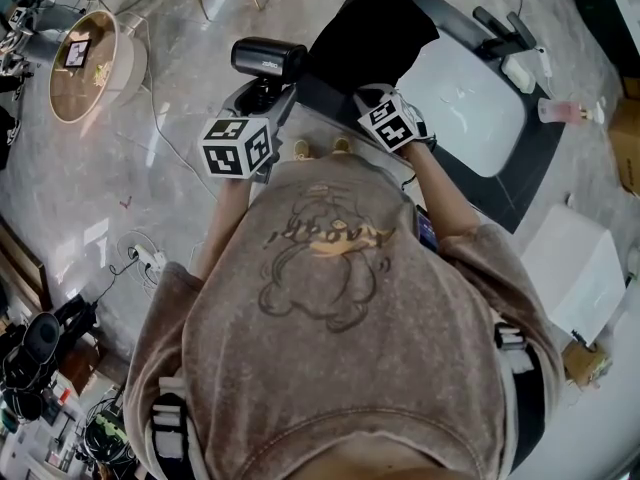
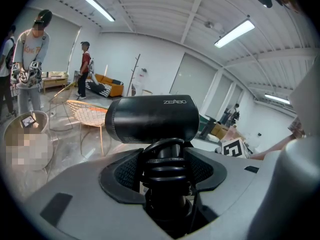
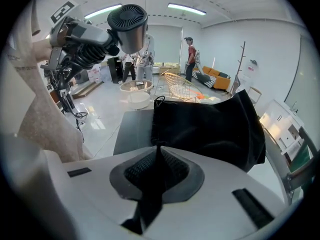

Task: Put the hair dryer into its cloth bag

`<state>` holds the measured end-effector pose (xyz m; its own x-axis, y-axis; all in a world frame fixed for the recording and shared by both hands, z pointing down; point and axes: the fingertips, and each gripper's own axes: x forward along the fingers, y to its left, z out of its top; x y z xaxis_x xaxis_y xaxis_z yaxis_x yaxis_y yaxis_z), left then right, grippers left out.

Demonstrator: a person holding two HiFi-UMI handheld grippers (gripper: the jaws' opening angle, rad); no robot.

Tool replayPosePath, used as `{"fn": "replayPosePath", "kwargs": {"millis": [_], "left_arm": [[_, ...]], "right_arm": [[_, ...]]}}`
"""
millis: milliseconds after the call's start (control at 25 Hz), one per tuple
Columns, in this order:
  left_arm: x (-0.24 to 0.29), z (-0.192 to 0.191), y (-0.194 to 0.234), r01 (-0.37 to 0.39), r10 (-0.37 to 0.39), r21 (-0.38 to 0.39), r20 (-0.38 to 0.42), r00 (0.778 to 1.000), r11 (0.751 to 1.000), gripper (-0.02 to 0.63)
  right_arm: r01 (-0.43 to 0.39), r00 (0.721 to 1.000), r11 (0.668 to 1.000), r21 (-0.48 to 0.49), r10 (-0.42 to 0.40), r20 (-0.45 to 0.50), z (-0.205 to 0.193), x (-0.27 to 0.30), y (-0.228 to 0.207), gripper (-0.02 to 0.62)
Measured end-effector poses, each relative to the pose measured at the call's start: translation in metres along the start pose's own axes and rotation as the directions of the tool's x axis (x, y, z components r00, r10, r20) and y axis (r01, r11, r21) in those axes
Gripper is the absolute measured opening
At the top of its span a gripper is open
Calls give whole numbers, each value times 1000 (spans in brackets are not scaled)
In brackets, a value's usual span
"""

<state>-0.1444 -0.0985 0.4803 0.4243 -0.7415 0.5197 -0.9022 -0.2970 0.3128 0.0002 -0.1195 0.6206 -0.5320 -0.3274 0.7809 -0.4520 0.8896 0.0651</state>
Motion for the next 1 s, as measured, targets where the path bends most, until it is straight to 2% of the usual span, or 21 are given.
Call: {"fn": "replayPosePath", "kwargs": {"millis": [240, 560, 1000], "left_arm": [[0, -3, 1, 2, -2, -5, -5, 1000, 1000, 258], [1, -6, -2, 23, -23, -1, -16, 1000, 1000, 259], [13, -30, -21, 111, -104, 54, -109, 989, 992, 258]], "right_arm": [[-19, 999, 998, 62, 16, 52, 9, -7, -5, 21], [1, 989, 991, 134, -21, 145, 35, -36, -22, 20], [39, 942, 964, 265, -124, 313, 83, -76, -66, 21]]}}
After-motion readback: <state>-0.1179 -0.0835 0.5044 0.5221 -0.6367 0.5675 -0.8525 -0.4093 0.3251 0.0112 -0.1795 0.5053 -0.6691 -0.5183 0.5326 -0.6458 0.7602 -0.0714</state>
